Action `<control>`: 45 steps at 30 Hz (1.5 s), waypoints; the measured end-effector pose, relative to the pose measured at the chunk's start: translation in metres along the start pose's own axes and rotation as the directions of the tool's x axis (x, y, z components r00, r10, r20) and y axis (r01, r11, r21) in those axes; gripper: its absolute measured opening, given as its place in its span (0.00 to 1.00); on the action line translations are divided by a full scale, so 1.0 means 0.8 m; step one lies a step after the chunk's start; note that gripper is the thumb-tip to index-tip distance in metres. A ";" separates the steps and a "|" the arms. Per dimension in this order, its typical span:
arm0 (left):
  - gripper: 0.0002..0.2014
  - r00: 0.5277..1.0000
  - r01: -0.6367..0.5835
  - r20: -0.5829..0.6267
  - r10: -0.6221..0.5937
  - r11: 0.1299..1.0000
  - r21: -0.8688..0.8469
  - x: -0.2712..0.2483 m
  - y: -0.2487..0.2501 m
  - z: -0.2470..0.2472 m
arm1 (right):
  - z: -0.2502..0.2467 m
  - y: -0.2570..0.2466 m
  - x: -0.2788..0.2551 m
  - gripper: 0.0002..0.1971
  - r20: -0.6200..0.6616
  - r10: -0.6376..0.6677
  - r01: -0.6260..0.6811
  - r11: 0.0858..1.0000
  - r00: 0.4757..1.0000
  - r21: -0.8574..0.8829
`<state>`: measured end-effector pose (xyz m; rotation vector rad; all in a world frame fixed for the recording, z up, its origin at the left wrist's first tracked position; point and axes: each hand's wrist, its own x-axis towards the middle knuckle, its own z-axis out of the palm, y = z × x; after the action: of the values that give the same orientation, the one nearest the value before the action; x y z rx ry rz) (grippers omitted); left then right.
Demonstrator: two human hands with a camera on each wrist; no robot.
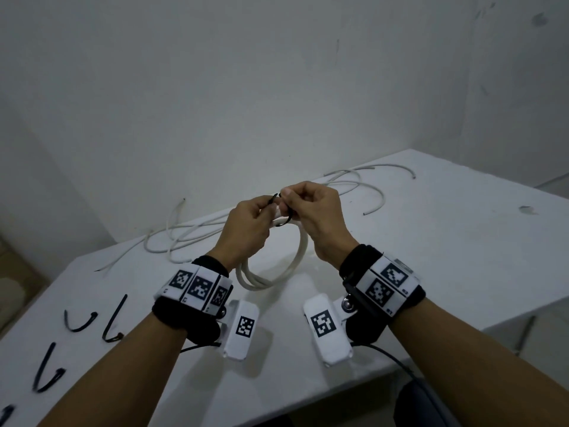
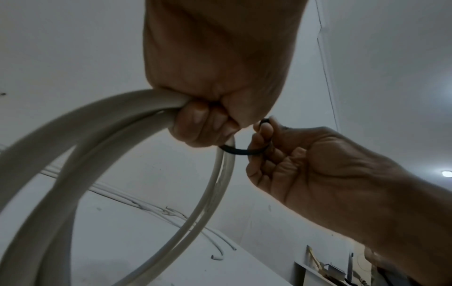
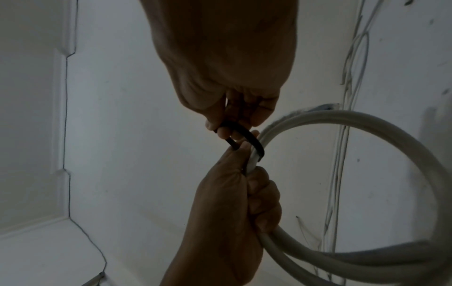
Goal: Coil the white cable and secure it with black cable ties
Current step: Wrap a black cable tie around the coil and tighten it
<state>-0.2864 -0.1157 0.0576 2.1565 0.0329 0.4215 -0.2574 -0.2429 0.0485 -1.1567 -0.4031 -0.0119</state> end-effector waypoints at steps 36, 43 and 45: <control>0.10 0.983 0.070 0.171 -0.068 0.997 -0.007 -0.003 0.045 0.004 | -0.022 0.000 0.034 0.13 0.074 -0.127 0.147 0.847 0.989 -0.510; 0.09 0.979 0.046 0.198 -0.041 0.999 -0.020 -0.005 0.032 0.008 | -0.027 0.005 0.034 0.10 0.133 -0.073 0.134 0.825 0.988 -0.549; 0.09 0.975 0.045 0.218 -0.045 0.999 0.004 -0.006 0.029 0.007 | -0.030 0.001 0.037 0.12 0.117 -0.056 0.109 0.850 0.992 -0.516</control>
<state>-0.2920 -0.1345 0.0715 2.1850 -0.0420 0.1568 -0.2223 -0.2582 0.0487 -1.6837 -0.5575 -0.1495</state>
